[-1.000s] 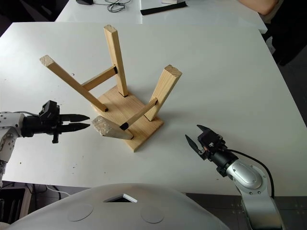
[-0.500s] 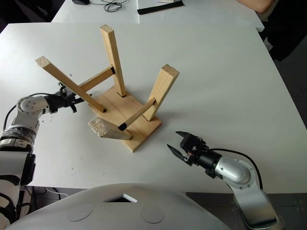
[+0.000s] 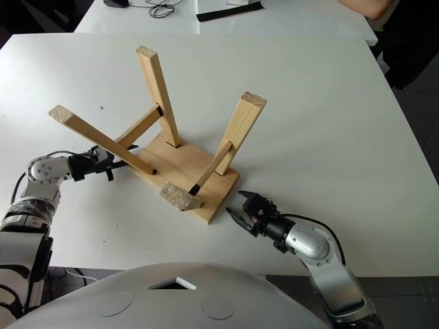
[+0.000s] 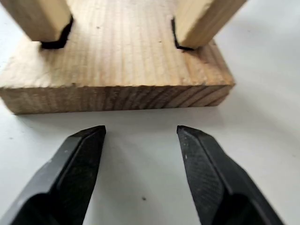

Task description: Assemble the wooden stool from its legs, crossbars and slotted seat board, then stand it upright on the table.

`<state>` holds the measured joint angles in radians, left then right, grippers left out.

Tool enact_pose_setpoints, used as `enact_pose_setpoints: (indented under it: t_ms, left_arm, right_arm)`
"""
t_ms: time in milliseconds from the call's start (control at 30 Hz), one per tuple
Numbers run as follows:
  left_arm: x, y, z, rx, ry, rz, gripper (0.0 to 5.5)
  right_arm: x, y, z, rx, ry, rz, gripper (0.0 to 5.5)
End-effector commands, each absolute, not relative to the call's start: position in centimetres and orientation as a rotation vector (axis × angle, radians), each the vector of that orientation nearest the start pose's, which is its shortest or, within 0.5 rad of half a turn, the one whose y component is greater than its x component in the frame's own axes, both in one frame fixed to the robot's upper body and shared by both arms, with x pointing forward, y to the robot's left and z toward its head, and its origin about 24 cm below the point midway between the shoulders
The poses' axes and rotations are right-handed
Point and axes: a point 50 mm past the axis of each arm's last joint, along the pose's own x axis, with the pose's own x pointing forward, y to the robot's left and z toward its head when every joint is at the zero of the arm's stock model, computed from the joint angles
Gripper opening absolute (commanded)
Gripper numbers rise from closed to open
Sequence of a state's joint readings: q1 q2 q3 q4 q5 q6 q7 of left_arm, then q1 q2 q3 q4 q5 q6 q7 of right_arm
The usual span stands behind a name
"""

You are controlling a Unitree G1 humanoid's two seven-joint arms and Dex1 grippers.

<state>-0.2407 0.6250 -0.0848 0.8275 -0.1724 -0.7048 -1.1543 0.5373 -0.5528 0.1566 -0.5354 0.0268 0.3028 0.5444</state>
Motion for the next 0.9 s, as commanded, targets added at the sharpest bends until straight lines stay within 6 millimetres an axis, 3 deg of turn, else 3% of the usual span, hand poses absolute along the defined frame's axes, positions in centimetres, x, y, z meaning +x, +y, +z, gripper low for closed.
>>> enact_pose_setpoints:
  t_ms: [33,167,300,467,633,733,900]
  left_arm:
    - [21.3,25.8,0.6,0.434,0.242,-1.112,1.39]
    - [20.5,24.5,1.1,0.350,0.231,-1.047,1.39]
    - [19.8,22.9,1.3,0.322,0.231,-1.046,1.39]
    - [20.6,21.9,1.6,0.313,0.228,-1.039,1.39]
    - [21.1,21.3,1.7,0.302,0.219,-1.042,1.39]
    - [21.6,21.5,2.0,0.305,0.211,-1.017,1.39]
    - [22.1,23.5,3.0,0.362,0.183,-0.922,1.39]
  right_arm:
    - [12.6,-20.7,2.5,-0.385,0.550,0.593,2.85]
    - [13.3,-21.3,2.8,-0.398,0.515,0.543,2.85]
    - [14.3,-19.8,3.0,-0.377,0.456,0.549,2.85]
    - [17.1,-17.4,3.1,-0.339,0.354,0.529,2.85]
    - [19.7,-17.2,2.8,-0.328,0.299,0.417,2.85]
    - [19.4,-18.2,2.9,-0.328,0.302,0.380,2.85]
    - [15.7,-21.5,2.7,-0.381,0.402,0.351,2.85]
